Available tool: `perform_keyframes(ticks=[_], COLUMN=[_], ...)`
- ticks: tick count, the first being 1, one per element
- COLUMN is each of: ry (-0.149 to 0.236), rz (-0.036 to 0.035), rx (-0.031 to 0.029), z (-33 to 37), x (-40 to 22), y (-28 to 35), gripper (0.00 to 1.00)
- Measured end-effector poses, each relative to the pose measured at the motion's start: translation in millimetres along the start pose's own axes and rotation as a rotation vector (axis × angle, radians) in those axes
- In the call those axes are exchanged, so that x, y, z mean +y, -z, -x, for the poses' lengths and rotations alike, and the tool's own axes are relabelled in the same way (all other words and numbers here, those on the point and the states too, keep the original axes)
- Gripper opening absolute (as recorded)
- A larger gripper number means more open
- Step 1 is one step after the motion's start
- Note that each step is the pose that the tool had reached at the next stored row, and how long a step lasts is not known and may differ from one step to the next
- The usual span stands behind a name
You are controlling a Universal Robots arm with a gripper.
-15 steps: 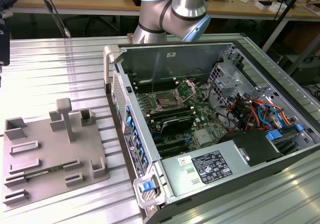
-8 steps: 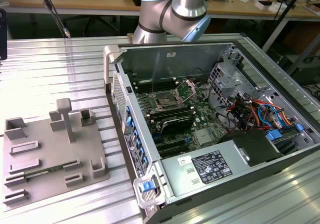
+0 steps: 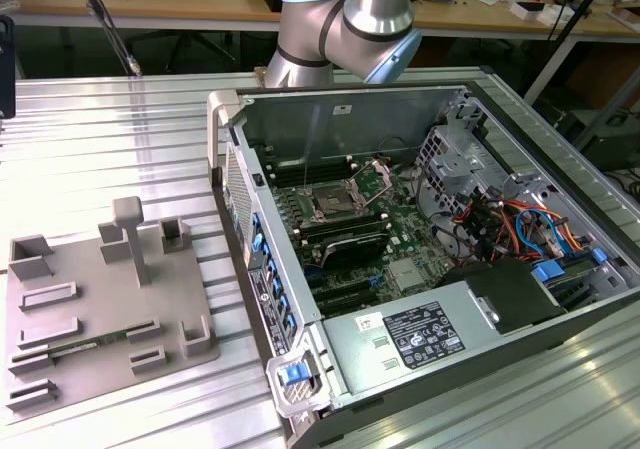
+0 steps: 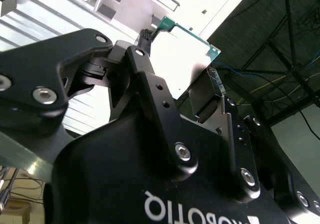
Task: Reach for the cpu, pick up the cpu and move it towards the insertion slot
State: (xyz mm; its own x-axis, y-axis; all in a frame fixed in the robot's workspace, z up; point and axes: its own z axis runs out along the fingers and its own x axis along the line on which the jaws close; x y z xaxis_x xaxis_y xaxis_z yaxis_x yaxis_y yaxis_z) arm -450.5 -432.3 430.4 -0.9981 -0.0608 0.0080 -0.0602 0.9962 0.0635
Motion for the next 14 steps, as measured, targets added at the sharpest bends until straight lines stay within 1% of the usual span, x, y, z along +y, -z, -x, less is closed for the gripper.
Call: perform_keyframes(ticks=[7, 14], ry=[0.0, 0.0], rz=[0.0, 0.0005], rx=[-0.0001, -0.0001], z=[4.2, 4.2], x=[-0.3, -0.3], y=[0.0, 0.6], gripper=[0.55, 0.55])
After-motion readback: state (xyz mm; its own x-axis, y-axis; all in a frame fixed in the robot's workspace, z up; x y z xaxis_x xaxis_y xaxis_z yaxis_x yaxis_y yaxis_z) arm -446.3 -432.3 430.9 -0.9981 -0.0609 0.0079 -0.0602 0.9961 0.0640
